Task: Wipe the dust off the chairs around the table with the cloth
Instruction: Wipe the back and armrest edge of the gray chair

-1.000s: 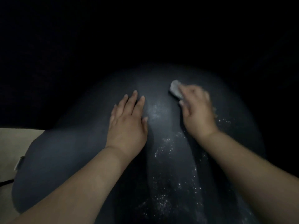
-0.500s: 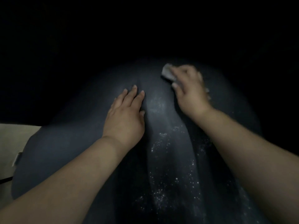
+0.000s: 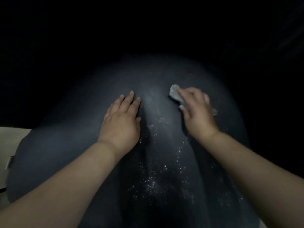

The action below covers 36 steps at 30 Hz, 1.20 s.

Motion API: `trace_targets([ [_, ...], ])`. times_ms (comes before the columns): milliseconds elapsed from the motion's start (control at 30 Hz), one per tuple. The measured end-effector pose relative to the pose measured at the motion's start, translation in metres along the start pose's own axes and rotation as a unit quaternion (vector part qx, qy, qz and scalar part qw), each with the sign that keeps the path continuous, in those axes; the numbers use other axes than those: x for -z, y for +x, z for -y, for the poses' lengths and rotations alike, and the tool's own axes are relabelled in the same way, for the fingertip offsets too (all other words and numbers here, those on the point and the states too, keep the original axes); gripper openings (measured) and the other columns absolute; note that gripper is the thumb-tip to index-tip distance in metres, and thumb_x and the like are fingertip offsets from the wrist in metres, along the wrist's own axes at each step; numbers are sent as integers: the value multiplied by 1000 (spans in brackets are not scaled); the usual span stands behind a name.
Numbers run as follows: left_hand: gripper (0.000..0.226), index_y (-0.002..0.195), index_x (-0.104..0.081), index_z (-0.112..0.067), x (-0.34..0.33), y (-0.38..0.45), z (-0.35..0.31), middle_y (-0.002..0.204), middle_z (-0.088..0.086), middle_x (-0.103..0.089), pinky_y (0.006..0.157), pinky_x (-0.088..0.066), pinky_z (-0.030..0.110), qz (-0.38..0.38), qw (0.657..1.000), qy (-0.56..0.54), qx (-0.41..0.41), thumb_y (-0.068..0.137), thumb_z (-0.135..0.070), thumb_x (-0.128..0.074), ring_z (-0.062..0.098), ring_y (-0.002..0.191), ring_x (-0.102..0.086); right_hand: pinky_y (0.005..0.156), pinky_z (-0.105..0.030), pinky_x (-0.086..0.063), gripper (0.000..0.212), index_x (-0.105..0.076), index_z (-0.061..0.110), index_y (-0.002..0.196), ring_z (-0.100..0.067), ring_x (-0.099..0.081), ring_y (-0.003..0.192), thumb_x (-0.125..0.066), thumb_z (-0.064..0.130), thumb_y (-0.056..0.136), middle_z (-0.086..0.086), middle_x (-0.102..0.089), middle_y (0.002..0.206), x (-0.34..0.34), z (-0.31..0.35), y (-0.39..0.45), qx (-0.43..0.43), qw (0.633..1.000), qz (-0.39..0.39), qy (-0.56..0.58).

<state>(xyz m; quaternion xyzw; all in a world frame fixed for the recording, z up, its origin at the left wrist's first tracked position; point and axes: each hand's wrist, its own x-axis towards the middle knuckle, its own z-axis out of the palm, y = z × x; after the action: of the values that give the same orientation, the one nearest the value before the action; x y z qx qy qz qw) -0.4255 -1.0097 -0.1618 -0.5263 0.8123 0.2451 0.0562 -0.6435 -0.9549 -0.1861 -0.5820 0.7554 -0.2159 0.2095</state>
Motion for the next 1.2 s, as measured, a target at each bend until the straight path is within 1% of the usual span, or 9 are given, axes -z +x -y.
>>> trace_targets([
  [133, 56, 152, -21, -25, -2, 7, -9, 161, -6, -9, 120, -10, 40, -2, 1000, 3, -2, 99, -29, -40, 20, 148, -5, 100, -15, -28, 46, -58, 12, 131, -26, -45, 111, -61, -1, 87, -7, -54, 121, 11, 4, -24, 39, 996, 36, 65],
  [267, 55, 152, -23, -26, -3, 11, -11, 161, -6, -12, 119, -16, 42, 2, 1000, 18, -11, 100, -29, -39, 21, 147, -9, 101, -39, -37, 46, -54, 18, 135, -34, -45, 115, -54, 7, 89, -12, -49, 127, 48, -41, 12, -43, 994, -95, -15],
  [333, 55, 152, -23, -25, -5, 12, -10, 161, -6, -14, 117, -17, 40, -1, 1000, 24, -17, 99, -29, -40, 22, 146, -11, 104, -44, -35, 48, -45, 31, 140, -28, -38, 121, -51, 16, 94, -4, -40, 136, 53, -61, 19, -128, 988, -80, -39],
  [400, 56, 152, -23, -25, -6, 13, -9, 160, -5, -15, 117, -16, 37, -6, 999, 27, -19, 99, -29, -41, 22, 146, -12, 103, -39, -33, 49, -45, 31, 140, -27, -36, 120, -52, 14, 94, -3, -39, 136, 39, -59, 5, -143, 986, -77, -34],
  [600, 58, 153, -19, -22, -6, 14, -13, 161, -3, -11, 119, -14, 38, 5, 999, 45, -14, 99, -30, -40, 24, 146, -10, 98, -22, -30, 53, -54, 26, 135, -15, -37, 109, -61, 3, 87, 2, -47, 124, 11, -21, -64, -10, 998, -12, 53],
  [800, 57, 152, -19, -27, -3, 11, -13, 161, -6, -9, 117, -19, 46, 14, 998, 52, -10, 99, -33, -38, 23, 146, -8, 99, -37, -35, 46, -44, 33, 139, -24, -35, 116, -51, 22, 95, 1, -39, 134, 37, -64, -30, -188, 973, -131, -30],
  [967, 58, 153, -16, -29, -3, 7, -18, 162, -5, -4, 118, -14, 45, 30, 997, 69, -19, 99, -37, -36, 24, 147, -4, 92, -23, -25, 53, -49, 25, 138, -17, -34, 111, -58, 7, 90, -2, -43, 131, 6, -26, -81, -122, 989, -87, 2],
  [1067, 57, 153, -19, -29, -1, 1, -29, 162, -5, -5, 117, -12, 45, 27, 995, 88, -50, 99, -38, -35, 25, 147, -4, 94, -24, -26, 51, -51, 25, 137, -12, -33, 110, -60, 8, 90, 4, -44, 129, 17, -26, -94, -85, 995, -50, 29],
  [1200, 56, 151, -22, -30, 4, -3, -40, 162, -3, -8, 118, -11, 48, 12, 993, 93, -65, 98, -38, -36, 27, 147, -6, 97, -33, -30, 48, -44, 29, 140, -25, -35, 115, -53, 19, 94, -2, -38, 135, 47, -66, -70, -195, 973, -116, -40],
])
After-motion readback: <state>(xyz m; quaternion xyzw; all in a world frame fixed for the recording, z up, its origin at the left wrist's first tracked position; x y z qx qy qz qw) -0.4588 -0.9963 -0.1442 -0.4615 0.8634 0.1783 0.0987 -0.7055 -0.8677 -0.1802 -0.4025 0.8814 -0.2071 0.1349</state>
